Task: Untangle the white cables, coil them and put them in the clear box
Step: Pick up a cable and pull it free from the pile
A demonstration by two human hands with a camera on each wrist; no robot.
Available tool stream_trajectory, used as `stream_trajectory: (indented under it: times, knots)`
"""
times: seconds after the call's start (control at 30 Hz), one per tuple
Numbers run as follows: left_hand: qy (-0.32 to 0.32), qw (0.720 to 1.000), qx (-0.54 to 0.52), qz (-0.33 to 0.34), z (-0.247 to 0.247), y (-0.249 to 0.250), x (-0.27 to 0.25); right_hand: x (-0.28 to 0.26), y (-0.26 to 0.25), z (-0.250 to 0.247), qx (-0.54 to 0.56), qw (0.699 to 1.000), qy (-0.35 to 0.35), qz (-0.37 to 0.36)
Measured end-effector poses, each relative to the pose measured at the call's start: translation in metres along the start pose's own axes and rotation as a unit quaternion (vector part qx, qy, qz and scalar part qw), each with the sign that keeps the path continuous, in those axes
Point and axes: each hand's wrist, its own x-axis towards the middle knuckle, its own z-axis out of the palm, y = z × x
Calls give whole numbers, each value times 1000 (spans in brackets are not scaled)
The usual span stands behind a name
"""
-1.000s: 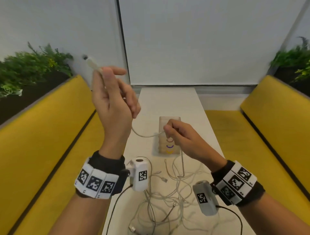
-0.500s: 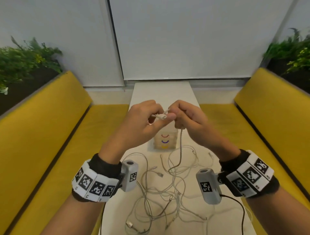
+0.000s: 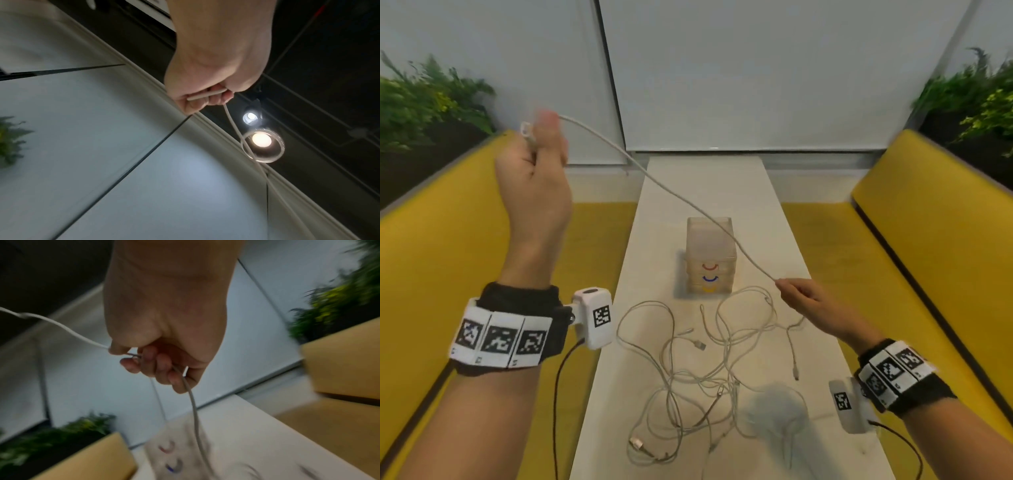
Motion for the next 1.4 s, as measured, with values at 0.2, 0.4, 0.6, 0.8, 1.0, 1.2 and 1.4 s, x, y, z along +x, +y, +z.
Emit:
stream_trajectory:
  times: [0.2,0.4,0.6,0.8,1.0,1.2,1.4]
  knots:
    - [-124,973,189,-51,8,-31,-8,-17,59,-3,-51,993,50,90]
    - [-220,963,123,-91,20,-39,-24,-29,65,-4,-134,899,-270,318]
    - [-304,931,10,-202,52,-52,-46,-11,127,-6,-173,918,-63,352]
    - [-341,897,-2,-283,84,-76,-78,28,178,6,-180,886,79,419]
    - [-330,878,-11,-348,96,-82,-94,51,240,31,-128,873,103,459]
    - [-248,942,33,-225,100,-81,-97,59,185,35,154,900,264,311]
    - [-251,945,31,-206,113,-82,-100,72,33,11,281,936,205,52]
